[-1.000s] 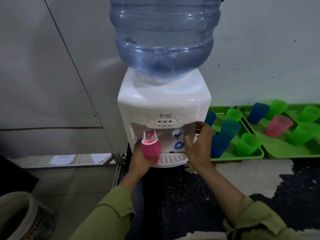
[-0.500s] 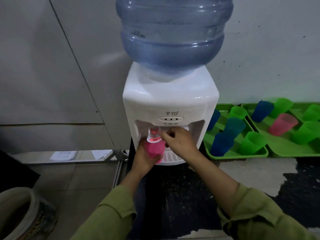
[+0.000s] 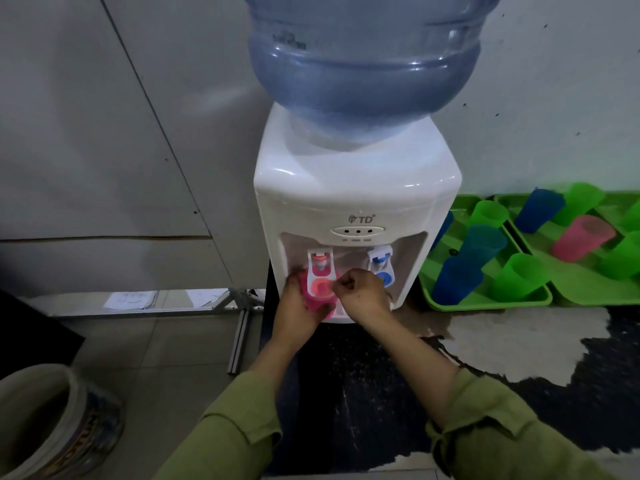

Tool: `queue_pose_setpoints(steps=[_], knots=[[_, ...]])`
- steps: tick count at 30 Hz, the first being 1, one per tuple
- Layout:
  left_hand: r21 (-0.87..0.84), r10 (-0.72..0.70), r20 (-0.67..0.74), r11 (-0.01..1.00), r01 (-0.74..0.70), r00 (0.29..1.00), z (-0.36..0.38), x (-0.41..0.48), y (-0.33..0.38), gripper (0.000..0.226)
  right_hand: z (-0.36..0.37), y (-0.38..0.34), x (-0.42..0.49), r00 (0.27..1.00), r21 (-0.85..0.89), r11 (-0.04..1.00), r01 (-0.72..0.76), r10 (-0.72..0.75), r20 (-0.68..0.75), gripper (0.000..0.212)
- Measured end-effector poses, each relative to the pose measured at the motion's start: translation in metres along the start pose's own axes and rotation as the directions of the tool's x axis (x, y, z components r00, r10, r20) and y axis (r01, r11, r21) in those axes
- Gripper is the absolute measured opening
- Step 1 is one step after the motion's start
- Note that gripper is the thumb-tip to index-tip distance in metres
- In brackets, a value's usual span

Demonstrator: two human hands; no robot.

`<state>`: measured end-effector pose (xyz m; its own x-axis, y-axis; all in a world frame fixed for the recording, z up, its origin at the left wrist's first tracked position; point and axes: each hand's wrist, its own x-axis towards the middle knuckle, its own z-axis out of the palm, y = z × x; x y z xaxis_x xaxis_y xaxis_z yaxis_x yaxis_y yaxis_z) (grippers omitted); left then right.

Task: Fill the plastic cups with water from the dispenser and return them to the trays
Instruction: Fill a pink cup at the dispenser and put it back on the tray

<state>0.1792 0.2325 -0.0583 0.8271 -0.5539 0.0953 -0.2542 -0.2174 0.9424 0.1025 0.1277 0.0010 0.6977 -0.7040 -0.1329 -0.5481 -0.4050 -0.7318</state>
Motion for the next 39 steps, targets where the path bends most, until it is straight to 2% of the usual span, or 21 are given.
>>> queue_pose_setpoints(steps=[6,10,13,17,23,32,39], knots=[[-0.016,-0.027,0.026,0.999,0.028,0.999,0.001,0.005,-0.006,0.069,0.009,-0.002,0.013,0.998,-0.104,0.995,0.001,-0.007,-0.055,0.024],[0.006,-0.031,0.068,1.0,0.031,0.997,-0.001,0.003,-0.012,0.07,0.007,0.008,-0.005,0.985,0.01,0.996,0.092,-0.089,-0.147,0.025],[0.007,-0.015,0.081,1.0,0.014,0.997,0.0,-0.005,-0.015,0.073,0.004,0.021,-0.019,0.972,0.033,0.992,0.121,-0.112,-0.205,0.017],[0.023,-0.019,0.117,1.0,0.017,0.993,-0.002,-0.017,-0.018,0.074,-0.003,0.045,-0.032,0.972,-0.046,0.994,0.102,-0.109,-0.21,0.015],[0.042,-0.047,0.147,0.998,0.041,0.988,0.005,-0.039,-0.016,0.073,-0.017,0.085,-0.048,0.97,-0.068,0.996,0.064,-0.078,-0.231,0.011],[0.068,-0.006,0.353,0.997,-0.019,0.936,0.049,-0.066,0.003,0.068,-0.061,0.143,-0.06,0.97,-0.098,0.992,0.077,-0.097,-0.224,0.025],[0.03,0.081,0.48,0.994,-0.109,0.874,0.117,-0.066,0.045,0.075,-0.121,0.204,-0.056,0.956,-0.108,0.994,-0.005,-0.027,-0.293,0.022]])
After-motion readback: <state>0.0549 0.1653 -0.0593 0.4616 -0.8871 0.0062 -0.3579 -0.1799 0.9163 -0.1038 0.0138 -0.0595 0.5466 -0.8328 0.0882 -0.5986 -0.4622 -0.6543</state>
